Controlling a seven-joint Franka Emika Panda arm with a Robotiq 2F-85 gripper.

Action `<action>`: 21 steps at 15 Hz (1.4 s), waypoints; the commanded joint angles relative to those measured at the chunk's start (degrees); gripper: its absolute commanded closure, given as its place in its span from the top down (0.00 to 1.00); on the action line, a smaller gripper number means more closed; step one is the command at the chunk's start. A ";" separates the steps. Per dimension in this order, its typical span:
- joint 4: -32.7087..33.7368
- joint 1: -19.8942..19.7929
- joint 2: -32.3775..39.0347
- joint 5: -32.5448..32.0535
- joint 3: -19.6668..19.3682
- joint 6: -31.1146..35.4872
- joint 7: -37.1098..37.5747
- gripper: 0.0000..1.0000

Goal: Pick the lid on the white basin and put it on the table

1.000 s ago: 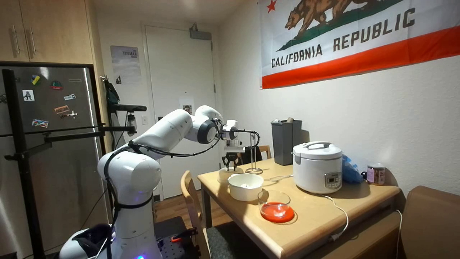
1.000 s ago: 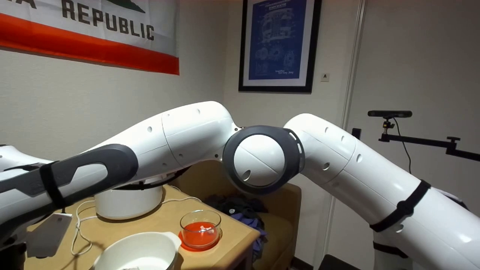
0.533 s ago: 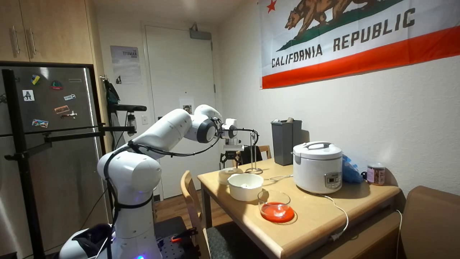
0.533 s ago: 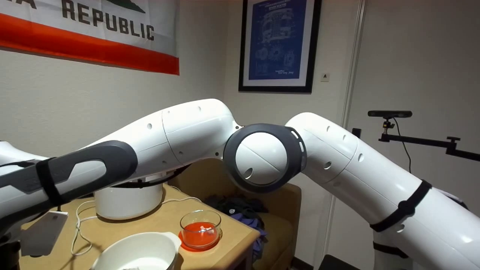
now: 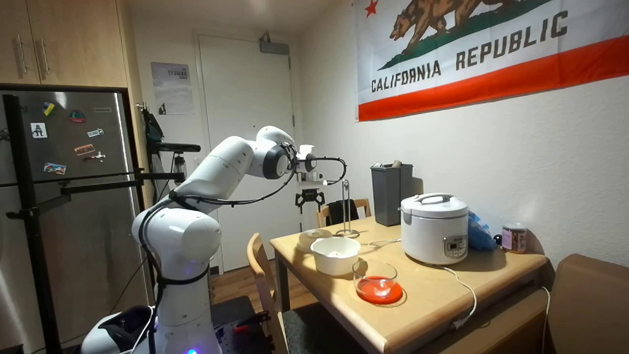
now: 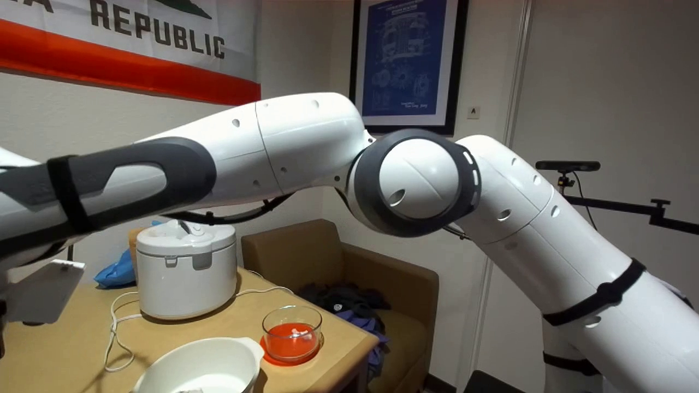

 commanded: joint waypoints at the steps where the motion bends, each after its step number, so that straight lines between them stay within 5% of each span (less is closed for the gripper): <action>1: -12.35 -1.49 -11.24 -0.50 -0.75 0.80 4.36 1.00; 15: -45.58 -6.49 -43.62 2.67 -0.29 -0.30 23.75 1.00; 20: -52.93 -7.64 -50.63 2.95 -0.27 -1.97 28.60 1.00; 21: -48.42 -7.31 -46.49 1.95 0.33 -1.88 26.70 1.00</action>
